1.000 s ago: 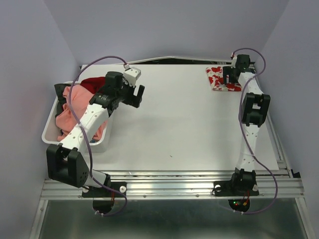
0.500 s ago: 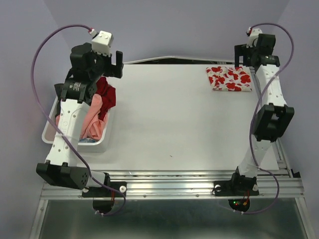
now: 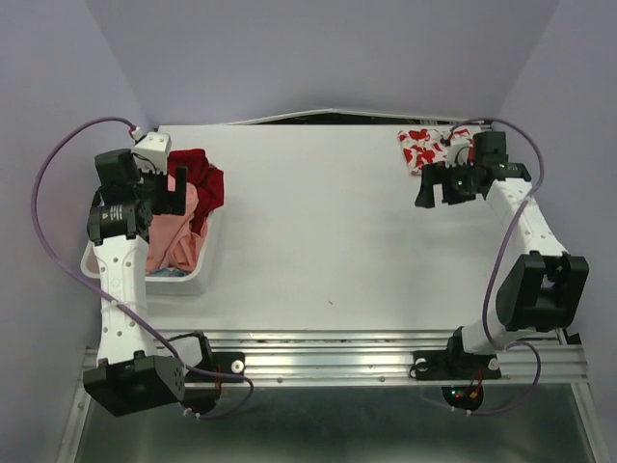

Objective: Fold and stack the skirts
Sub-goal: Grab the skirt from the pile

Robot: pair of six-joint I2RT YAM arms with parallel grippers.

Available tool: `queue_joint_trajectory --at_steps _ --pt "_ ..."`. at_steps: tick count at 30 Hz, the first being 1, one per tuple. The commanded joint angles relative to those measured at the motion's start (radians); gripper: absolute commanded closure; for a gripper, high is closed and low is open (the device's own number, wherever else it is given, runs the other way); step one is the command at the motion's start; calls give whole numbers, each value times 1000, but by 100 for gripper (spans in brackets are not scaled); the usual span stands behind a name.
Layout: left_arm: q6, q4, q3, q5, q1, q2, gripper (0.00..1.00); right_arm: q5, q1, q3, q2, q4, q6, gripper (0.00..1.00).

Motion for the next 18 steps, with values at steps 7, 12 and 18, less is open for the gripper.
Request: queue_joint_trajectory --at_steps 7,12,18 --pt "255 -49 -97 -73 89 43 1 -31 32 -167 -174 -60 27 0" --pt "348 -35 -127 -120 94 93 1 -12 32 -136 -155 -85 15 0" --pt "418 60 -166 -140 101 139 1 9 32 -115 -102 -109 12 0"
